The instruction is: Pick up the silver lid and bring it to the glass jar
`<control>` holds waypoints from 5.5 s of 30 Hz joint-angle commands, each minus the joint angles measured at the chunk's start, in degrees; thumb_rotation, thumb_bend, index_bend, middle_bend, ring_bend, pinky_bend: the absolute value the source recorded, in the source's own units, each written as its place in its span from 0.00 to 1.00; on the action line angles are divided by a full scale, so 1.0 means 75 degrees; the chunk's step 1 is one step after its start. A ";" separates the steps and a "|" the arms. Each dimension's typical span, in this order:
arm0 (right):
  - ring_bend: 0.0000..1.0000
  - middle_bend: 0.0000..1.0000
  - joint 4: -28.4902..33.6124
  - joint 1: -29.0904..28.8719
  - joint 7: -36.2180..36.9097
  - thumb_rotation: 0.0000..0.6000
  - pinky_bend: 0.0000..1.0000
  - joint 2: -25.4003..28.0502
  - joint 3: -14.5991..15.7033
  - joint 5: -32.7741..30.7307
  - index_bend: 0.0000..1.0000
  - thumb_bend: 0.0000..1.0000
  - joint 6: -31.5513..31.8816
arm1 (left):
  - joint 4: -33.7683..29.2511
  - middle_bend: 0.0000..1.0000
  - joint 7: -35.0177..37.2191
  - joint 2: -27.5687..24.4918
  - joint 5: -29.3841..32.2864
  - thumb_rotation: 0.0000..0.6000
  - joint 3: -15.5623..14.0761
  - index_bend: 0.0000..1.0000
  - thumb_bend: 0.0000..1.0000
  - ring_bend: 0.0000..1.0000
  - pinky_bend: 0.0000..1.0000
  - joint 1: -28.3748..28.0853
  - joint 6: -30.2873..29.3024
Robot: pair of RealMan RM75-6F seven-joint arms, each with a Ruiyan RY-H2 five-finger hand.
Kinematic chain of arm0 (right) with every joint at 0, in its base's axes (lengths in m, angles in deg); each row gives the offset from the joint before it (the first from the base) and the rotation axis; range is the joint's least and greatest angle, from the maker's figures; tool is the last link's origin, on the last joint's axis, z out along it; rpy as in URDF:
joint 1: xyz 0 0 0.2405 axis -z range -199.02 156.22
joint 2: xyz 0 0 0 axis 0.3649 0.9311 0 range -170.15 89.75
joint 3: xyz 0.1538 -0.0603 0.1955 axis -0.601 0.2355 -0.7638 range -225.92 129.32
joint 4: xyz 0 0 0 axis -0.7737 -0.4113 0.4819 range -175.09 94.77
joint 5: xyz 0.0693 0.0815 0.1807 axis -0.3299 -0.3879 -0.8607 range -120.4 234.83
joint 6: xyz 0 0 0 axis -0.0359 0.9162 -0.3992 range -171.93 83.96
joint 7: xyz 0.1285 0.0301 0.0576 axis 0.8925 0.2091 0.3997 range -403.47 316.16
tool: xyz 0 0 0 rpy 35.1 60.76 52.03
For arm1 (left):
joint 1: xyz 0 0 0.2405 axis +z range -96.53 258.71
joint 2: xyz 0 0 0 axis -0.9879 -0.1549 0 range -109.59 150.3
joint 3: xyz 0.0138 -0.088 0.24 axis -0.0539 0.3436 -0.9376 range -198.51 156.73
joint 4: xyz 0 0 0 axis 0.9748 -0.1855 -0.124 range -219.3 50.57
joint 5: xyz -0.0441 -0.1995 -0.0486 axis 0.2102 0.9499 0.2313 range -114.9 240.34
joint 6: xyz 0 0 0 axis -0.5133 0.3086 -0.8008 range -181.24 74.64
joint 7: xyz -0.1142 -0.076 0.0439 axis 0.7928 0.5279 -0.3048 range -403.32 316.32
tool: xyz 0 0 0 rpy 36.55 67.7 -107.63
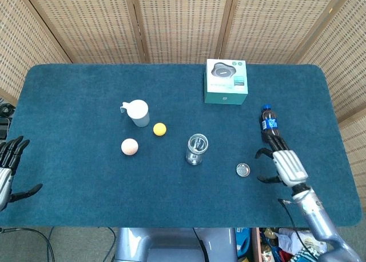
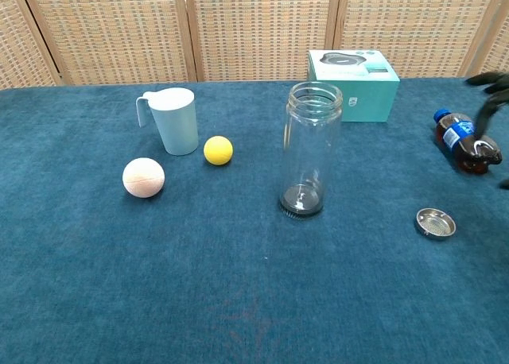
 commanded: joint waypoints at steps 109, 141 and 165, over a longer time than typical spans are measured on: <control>0.00 0.00 0.3139 -0.1582 -0.3070 1.00 0.00 0.2666 -0.1222 -0.2598 0.67 0.59 -0.0314 | -0.0011 0.00 0.0072 -0.0102 0.0523 1.00 0.0083 0.00 0.12 0.00 0.00 -0.0193 0.0472; 0.00 0.00 0.2873 -0.4869 -0.6222 1.00 0.00 -0.0452 -0.1056 -0.6236 0.67 0.59 0.0921 | 0.0035 0.00 0.0054 -0.0089 0.0652 1.00 0.0163 0.00 0.12 0.00 0.00 -0.0244 0.0544; 0.00 0.00 0.2634 -0.4991 -0.6488 1.00 0.00 -0.0753 -0.0869 -0.6302 0.67 0.59 0.1101 | 0.0071 0.00 0.0221 -0.0151 0.0670 1.00 0.0176 0.00 0.12 0.00 0.00 -0.0258 0.0573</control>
